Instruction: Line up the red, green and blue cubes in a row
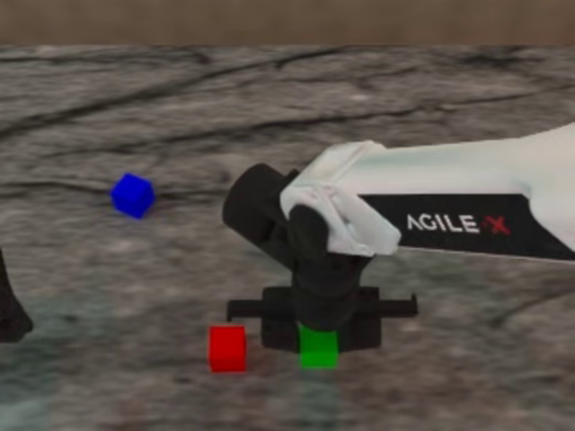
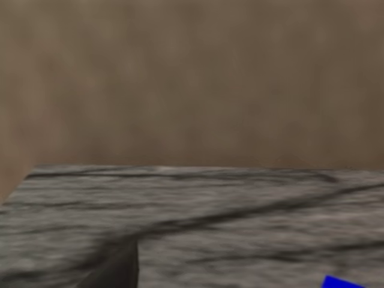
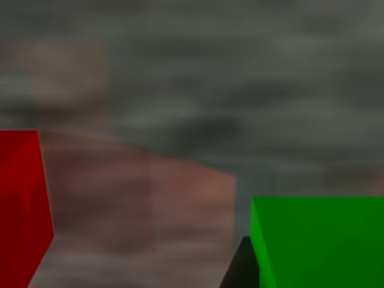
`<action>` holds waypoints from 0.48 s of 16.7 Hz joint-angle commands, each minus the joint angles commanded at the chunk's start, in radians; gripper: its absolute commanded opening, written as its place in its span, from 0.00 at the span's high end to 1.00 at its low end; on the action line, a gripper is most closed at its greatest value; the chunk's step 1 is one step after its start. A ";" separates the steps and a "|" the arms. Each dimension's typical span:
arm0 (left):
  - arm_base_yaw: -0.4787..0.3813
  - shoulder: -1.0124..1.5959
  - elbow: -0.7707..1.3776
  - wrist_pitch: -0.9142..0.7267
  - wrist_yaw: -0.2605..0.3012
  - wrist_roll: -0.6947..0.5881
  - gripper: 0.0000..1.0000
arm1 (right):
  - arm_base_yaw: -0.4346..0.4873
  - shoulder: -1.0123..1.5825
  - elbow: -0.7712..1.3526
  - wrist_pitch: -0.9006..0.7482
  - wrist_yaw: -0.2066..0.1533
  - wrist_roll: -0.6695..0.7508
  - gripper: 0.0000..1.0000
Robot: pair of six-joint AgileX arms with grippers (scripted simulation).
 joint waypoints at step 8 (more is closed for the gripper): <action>0.000 0.000 0.000 0.000 0.000 0.000 0.00 | 0.001 0.005 -0.007 0.010 0.000 0.000 0.70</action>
